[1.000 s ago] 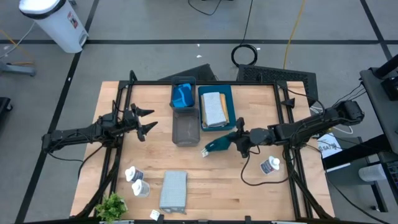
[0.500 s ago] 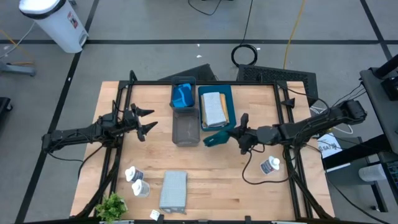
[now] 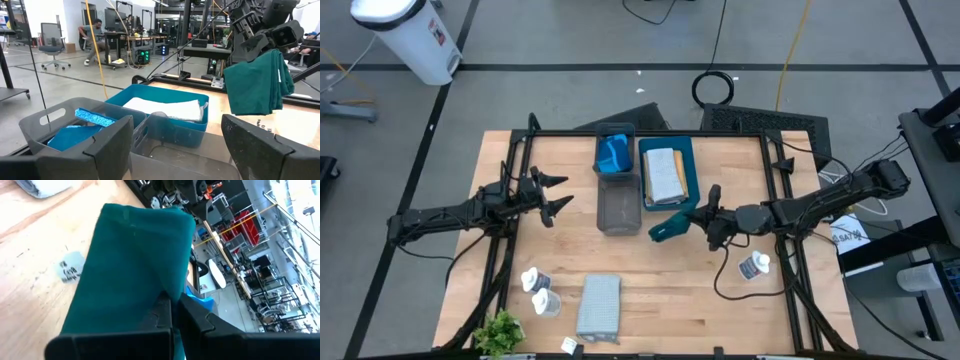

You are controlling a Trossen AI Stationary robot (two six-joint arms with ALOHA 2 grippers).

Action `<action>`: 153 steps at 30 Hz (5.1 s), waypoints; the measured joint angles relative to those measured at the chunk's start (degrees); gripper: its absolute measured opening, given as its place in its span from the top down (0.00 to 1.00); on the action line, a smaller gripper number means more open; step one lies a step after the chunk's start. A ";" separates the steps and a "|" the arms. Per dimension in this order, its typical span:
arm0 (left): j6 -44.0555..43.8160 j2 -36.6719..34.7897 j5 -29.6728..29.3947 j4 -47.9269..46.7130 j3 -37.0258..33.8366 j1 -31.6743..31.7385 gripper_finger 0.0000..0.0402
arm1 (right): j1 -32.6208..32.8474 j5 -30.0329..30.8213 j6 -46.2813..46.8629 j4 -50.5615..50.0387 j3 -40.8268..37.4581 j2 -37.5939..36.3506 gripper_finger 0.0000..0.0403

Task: Pick & Place Kitchen Items
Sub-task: Put the green towel into the blue bin

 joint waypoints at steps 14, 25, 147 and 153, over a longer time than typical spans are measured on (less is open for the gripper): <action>0.01 0.00 0.00 -0.01 -0.02 0.02 0.23 | -0.14 0.00 -0.57 2.23 0.00 0.00 1.00; 0.00 0.00 0.00 -0.01 -0.02 0.02 0.23 | -0.15 0.00 -0.57 2.23 0.00 0.00 1.00; 0.00 0.00 0.00 0.00 -0.01 0.01 0.23 | -37.23 -30.54 11.49 -51.16 37.99 13.60 1.00; 0.00 0.00 0.00 -0.02 -0.02 0.02 0.23 | -35.37 -30.28 4.71 -52.32 37.99 16.26 1.00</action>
